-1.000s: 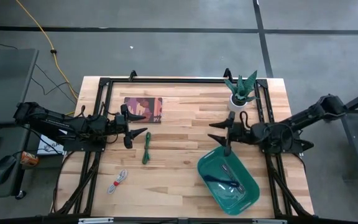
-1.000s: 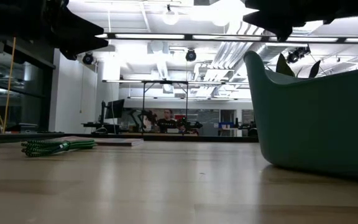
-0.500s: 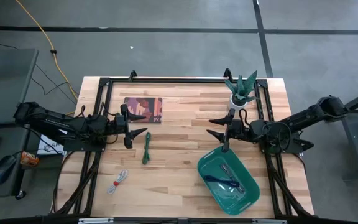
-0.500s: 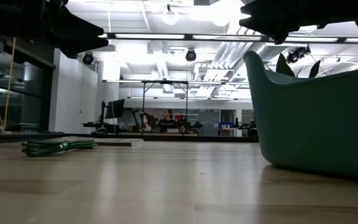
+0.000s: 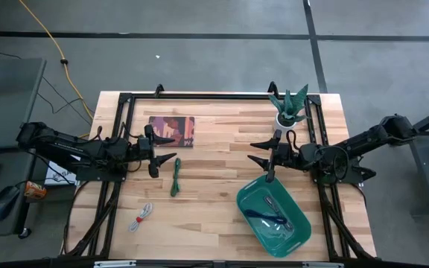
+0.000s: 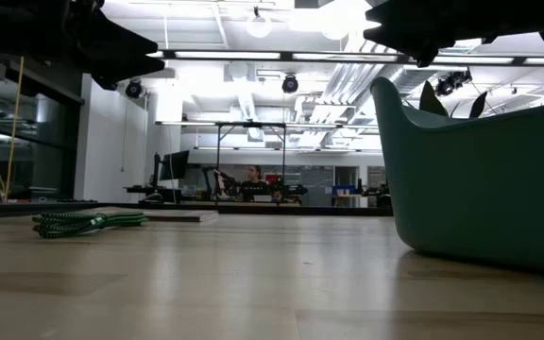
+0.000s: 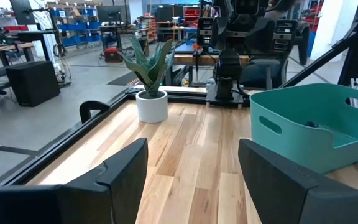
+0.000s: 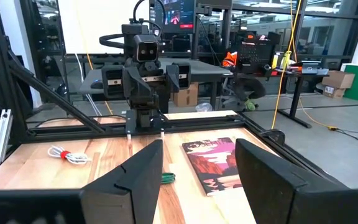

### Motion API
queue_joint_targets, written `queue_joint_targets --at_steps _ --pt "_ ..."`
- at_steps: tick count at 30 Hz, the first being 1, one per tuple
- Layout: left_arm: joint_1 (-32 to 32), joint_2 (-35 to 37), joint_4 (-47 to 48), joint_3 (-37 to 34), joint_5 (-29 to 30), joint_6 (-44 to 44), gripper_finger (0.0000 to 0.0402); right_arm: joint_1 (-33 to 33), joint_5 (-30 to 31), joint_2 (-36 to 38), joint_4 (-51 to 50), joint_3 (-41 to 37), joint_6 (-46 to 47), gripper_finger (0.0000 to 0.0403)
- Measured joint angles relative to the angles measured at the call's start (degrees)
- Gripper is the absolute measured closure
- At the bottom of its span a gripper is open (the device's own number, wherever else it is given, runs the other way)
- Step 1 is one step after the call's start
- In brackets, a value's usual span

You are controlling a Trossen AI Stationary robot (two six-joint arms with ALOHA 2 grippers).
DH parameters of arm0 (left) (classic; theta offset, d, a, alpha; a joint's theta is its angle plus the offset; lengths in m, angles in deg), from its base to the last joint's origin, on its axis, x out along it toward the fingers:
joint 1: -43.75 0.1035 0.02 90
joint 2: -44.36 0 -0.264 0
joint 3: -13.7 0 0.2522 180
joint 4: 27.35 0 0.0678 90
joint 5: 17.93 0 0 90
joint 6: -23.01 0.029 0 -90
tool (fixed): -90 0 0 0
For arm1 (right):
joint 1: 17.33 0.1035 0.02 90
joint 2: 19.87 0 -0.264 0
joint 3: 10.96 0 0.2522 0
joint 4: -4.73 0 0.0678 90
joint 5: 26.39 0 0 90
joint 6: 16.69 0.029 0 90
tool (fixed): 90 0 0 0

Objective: Pick and place USB-C Cables
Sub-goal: Put the green USB cable into the green bin

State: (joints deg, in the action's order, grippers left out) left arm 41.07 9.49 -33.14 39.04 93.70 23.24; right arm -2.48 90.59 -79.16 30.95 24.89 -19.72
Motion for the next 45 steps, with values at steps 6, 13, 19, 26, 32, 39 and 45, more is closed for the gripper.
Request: queue_joint_targets --at_steps 6,13,19,26,32,39,45 --pt "0.0 0.0 0.1 0.0 -0.4 -2.0 0.0171 0.0 0.0 0.0 0.0 0.0 1.0 0.0212" --pt "0.0 0.0 0.0 0.0 -0.4 -1.1 0.0171 0.0 0.0 0.0 0.0 0.0 1.0 0.0212" --pt "0.0 -0.4 0.7 0.6 -0.3 -17.4 0.0171 0.0 0.0 0.0 -0.1 0.0 1.5 0.0212" --pt "0.0 -7.4 19.4 13.7 2.5 -29.1 0.0172 0.0 0.1 0.0 0.1 0.0 0.1 0.0212" --pt "0.0 -17.1 47.0 34.0 3.2 -36.5 0.0172 0.0 0.1 0.0 -0.5 0.0 0.0 0.0212" --pt "1.7 -25.4 69.7 55.0 3.4 -40.2 0.0172 0.0 0.1 0.0 -0.8 0.0 0.2 0.0212" --pt "2.0 -26.9 72.6 57.6 0.3 -42.1 0.0172 0.0 0.0 0.0 -0.8 0.0 0.2 0.0212"
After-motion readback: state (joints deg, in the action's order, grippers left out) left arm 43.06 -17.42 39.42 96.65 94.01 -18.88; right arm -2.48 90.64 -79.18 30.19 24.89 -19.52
